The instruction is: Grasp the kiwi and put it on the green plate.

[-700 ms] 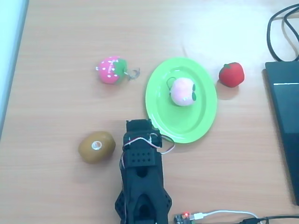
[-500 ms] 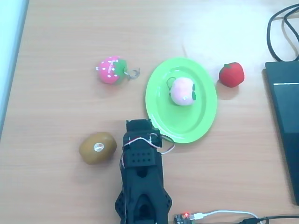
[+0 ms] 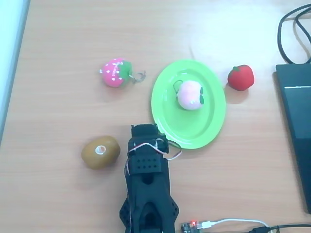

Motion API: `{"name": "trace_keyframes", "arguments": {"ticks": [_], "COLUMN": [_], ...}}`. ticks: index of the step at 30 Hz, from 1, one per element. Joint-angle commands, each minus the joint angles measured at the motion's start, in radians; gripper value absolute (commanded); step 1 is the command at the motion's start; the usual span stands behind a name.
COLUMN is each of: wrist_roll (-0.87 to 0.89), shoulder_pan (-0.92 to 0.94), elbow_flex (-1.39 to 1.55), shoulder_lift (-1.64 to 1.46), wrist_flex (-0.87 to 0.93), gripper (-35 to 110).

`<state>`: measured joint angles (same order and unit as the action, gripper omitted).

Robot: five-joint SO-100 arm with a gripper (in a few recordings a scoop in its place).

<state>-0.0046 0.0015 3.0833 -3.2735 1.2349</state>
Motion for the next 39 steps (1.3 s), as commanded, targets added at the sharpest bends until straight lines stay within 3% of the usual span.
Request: {"name": "trace_keyframes", "arguments": {"ticks": [1, 17, 28, 39], "wrist_roll": [0.006, -0.003, -0.141, -0.166], "shoulder_pan": [0.0, -0.012, -0.117, -0.285], "elbow_flex": [0.017, 0.017, -0.003, -0.454], "shoulder_lift": [-0.023, -0.023, 0.021, 0.383], "wrist_flex": [0.005, 0.005, -0.018, 0.032], "gripper": [-8, -8, -8, -8]}}
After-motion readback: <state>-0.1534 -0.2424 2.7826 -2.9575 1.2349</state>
